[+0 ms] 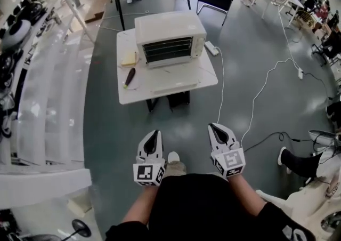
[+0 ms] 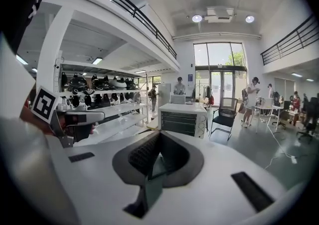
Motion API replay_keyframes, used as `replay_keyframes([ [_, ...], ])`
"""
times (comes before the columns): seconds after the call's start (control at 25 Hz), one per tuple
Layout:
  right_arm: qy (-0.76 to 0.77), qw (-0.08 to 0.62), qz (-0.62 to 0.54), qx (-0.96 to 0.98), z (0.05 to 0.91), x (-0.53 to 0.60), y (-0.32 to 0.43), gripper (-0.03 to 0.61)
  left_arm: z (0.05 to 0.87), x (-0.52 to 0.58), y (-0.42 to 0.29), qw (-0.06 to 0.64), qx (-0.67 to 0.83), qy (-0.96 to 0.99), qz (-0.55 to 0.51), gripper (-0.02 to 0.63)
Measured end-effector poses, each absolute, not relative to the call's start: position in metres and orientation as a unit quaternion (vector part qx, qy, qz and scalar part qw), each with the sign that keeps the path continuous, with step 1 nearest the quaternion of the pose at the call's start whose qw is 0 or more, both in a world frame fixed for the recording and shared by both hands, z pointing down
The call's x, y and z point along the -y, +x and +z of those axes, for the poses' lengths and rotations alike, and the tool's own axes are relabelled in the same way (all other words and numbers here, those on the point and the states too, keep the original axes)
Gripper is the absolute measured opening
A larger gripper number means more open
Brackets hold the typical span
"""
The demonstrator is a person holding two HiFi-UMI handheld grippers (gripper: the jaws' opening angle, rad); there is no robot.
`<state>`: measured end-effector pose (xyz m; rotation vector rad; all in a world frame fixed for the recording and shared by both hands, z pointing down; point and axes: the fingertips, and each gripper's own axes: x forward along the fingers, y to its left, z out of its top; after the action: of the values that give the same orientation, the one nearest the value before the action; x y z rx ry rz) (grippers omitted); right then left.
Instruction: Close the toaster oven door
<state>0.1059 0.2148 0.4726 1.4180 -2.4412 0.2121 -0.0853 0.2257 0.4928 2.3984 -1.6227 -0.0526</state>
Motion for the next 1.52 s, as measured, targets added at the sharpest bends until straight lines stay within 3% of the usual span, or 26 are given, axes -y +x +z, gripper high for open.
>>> replay_keyframes([
  [0.44,0.539,0.196,0.072,0.816,0.477,-0.125,0.086,0.021,0.518,-0.142,-0.154,0.137,0.541,0.829,-0.035,0.018],
  [0.68,0.582,0.246,0.015,0.775,0.478,-0.107,0.09,0.021,0.532,-0.125,-0.168,0.152,0.548,0.822,-0.043,0.018],
  [1.52,0.457,0.221,0.044,0.86,0.51,0.04,0.058,0.021,0.543,-0.027,-0.149,0.161,0.615,0.771,-0.027,0.018],
])
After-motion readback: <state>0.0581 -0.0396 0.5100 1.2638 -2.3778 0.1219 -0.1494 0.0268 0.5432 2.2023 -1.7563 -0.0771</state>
